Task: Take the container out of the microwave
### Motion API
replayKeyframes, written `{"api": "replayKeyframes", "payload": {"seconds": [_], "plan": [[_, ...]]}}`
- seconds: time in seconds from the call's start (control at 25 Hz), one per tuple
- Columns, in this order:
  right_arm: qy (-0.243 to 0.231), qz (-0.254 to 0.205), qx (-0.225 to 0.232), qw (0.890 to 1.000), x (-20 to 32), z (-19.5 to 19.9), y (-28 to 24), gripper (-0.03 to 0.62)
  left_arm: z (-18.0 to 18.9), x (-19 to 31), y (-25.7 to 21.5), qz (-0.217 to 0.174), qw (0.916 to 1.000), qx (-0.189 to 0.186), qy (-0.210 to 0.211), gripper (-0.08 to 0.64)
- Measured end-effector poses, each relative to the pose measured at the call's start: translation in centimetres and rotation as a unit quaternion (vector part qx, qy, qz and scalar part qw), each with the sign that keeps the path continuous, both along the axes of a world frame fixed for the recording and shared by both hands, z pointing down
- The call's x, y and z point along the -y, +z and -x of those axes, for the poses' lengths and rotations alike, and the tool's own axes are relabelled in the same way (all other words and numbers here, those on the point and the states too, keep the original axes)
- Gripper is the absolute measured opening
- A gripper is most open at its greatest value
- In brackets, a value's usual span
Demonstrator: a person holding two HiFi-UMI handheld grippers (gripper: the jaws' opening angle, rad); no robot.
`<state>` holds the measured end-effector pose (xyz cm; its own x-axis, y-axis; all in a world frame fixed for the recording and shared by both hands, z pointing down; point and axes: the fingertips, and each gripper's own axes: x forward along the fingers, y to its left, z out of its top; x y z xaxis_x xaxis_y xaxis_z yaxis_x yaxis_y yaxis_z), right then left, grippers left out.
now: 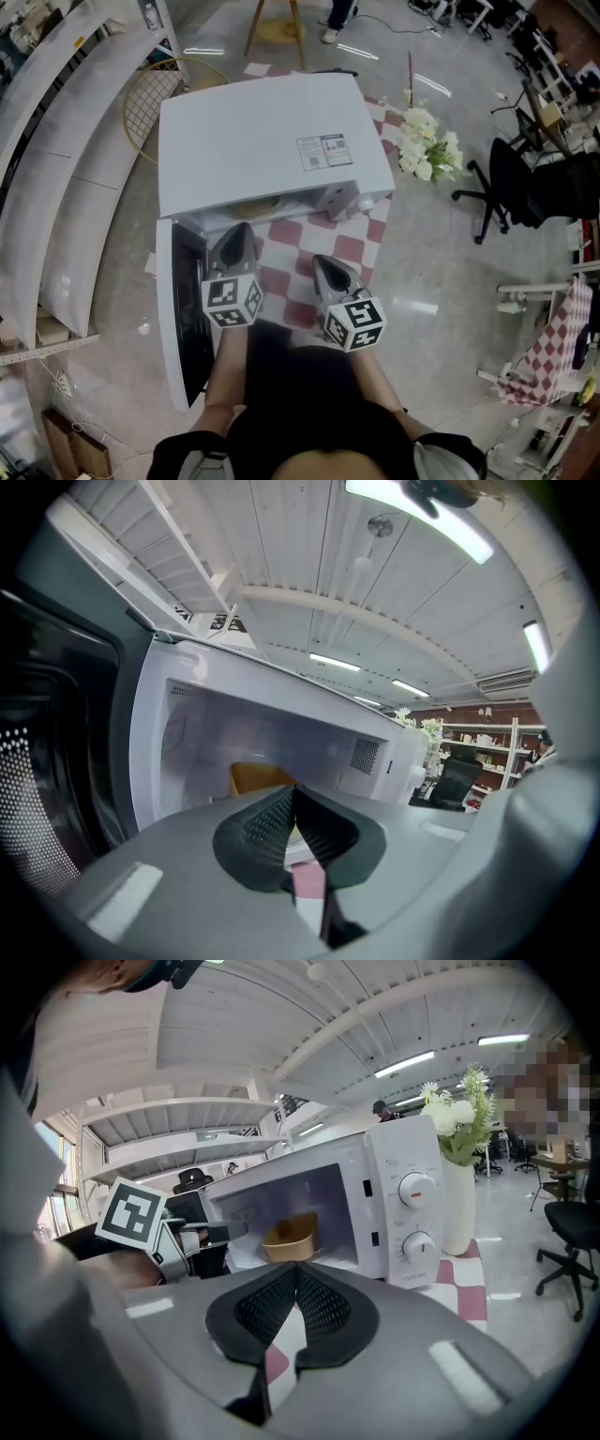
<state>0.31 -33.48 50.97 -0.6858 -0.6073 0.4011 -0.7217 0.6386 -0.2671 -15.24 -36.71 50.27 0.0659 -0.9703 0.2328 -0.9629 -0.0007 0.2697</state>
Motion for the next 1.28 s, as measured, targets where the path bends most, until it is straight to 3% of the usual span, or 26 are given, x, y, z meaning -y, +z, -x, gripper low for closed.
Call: {"api": "replayKeyframes", "payload": {"seconds": [1.0,1.28], "plan": [[0.007,0.016,0.002,1.000,2.5,0.3,0.9,0.000,4.9,5.3,2.8,0.031,0.9969,0.026,-0.067,0.122],[0.016,0.020,0.001,1.000,3.2,0.4,1.3,0.001,5.6,6.3,4.2,0.065,0.9944,0.000,-0.083,0.147]]}}
